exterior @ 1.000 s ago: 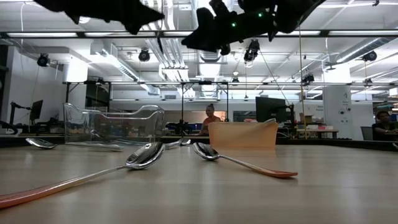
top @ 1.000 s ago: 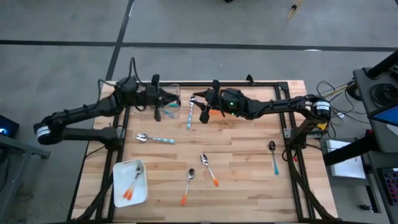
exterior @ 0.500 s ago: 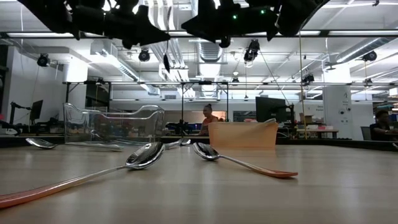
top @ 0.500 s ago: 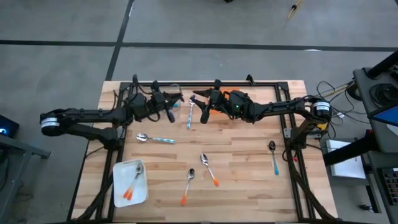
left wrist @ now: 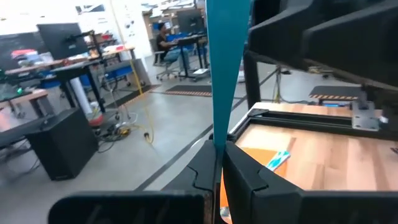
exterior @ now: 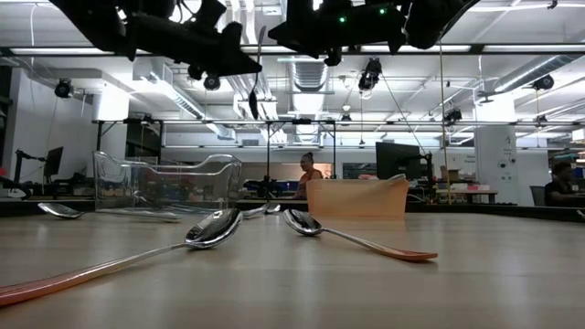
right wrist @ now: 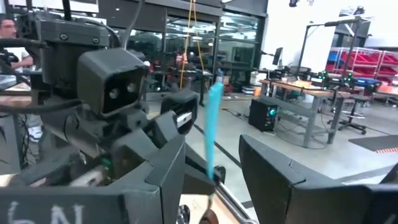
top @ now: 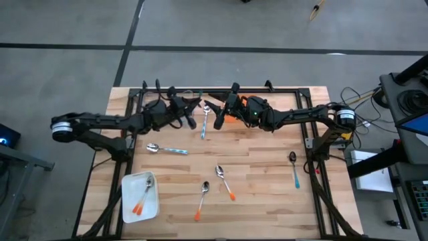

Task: Sort silverware by color (type)
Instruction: Adjust the blue spoon in the transparent bin

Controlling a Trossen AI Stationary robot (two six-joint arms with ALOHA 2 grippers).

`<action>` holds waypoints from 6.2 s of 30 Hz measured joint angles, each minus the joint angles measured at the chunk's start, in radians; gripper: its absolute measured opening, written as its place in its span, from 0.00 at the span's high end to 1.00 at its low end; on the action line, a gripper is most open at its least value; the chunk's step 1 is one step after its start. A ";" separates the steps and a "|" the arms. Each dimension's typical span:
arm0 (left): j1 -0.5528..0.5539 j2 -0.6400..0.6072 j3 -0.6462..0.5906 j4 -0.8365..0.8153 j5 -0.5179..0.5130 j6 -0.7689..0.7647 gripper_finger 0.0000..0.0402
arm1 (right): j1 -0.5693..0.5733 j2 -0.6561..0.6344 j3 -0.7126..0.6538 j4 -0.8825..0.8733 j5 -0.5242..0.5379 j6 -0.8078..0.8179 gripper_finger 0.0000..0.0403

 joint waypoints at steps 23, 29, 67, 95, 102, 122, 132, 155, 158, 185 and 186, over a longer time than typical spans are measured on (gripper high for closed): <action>-0.045 0.169 0.156 0.002 -0.022 -0.003 1.00 | -0.002 -0.001 0.000 -0.004 0.089 -0.006 0.93; -0.046 0.168 0.155 0.000 -0.023 -0.003 1.00 | 0.000 -0.002 0.000 -0.009 0.088 -0.007 0.98; -0.047 -0.075 0.151 -0.337 0.452 0.022 0.83 | -0.073 -0.273 0.001 -0.588 -0.837 -0.191 0.98; -0.075 0.332 0.248 0.070 0.942 -0.161 0.57 | -0.021 -0.205 0.001 -0.473 -1.162 -0.247 0.98; -0.083 0.414 0.322 0.069 1.078 -0.153 0.57 | -0.022 -0.205 0.001 -0.474 -1.162 -0.247 0.98; -0.093 0.422 0.335 0.068 1.085 -0.168 0.98 | -0.022 -0.199 0.000 -0.481 -1.164 -0.285 0.98; -0.094 0.421 0.335 0.064 1.082 -0.183 0.99 | -0.022 -0.199 0.000 -0.499 -1.167 -0.282 0.98; -0.094 0.420 0.341 0.065 1.079 -0.191 1.00 | -0.022 -0.200 0.000 -0.497 -1.151 -0.287 0.97; -0.094 0.418 0.344 0.076 1.062 -0.197 1.00 | -0.023 -0.197 0.000 -0.504 -1.137 -0.297 0.94; -0.047 0.365 0.342 -0.134 0.970 -0.169 1.00 | -0.053 -0.230 -0.001 -0.496 -1.065 -0.182 0.56; -0.040 0.352 0.342 -0.167 0.944 -0.158 1.00 | -0.056 -0.233 -0.001 -0.496 -1.063 -0.174 0.55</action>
